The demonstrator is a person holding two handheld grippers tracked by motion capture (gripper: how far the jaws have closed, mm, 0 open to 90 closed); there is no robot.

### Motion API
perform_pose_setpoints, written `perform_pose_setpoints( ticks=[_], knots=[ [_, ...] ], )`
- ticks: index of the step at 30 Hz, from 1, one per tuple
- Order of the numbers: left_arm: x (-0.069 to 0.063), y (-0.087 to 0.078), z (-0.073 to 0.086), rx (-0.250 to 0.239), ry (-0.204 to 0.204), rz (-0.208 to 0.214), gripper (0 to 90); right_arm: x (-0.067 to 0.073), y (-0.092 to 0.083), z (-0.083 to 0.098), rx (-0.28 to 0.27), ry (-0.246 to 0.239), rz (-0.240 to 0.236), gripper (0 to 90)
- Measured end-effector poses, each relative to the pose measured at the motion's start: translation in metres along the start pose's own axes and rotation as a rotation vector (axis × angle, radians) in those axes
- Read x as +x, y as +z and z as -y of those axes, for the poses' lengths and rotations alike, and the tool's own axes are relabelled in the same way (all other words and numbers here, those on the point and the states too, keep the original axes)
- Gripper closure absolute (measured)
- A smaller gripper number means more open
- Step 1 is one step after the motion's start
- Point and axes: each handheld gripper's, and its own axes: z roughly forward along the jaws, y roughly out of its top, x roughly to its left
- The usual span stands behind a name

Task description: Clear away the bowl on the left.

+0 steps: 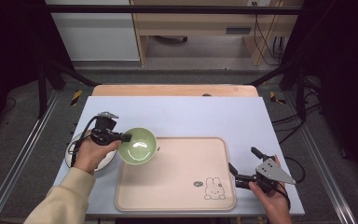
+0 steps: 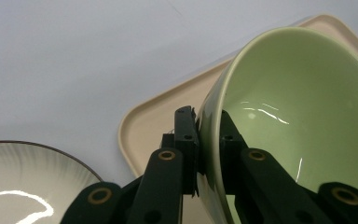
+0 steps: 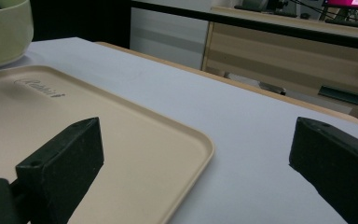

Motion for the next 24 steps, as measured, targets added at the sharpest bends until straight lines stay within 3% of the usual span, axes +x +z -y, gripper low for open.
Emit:
perform_pose_setpoints(
  ticks=[4,24],
  knots=[
    [0.001,0.005,-0.002,-0.001,-0.016,0.01,83.1,0.001,-0.001,0.0,0.0,-0.004,0.0,3.1],
    [-0.02,0.023,-0.014,0.015,0.019,0.039,83.0,-0.002,-0.003,0.0,-0.01,0.007,0.008,3.2]
  ],
)
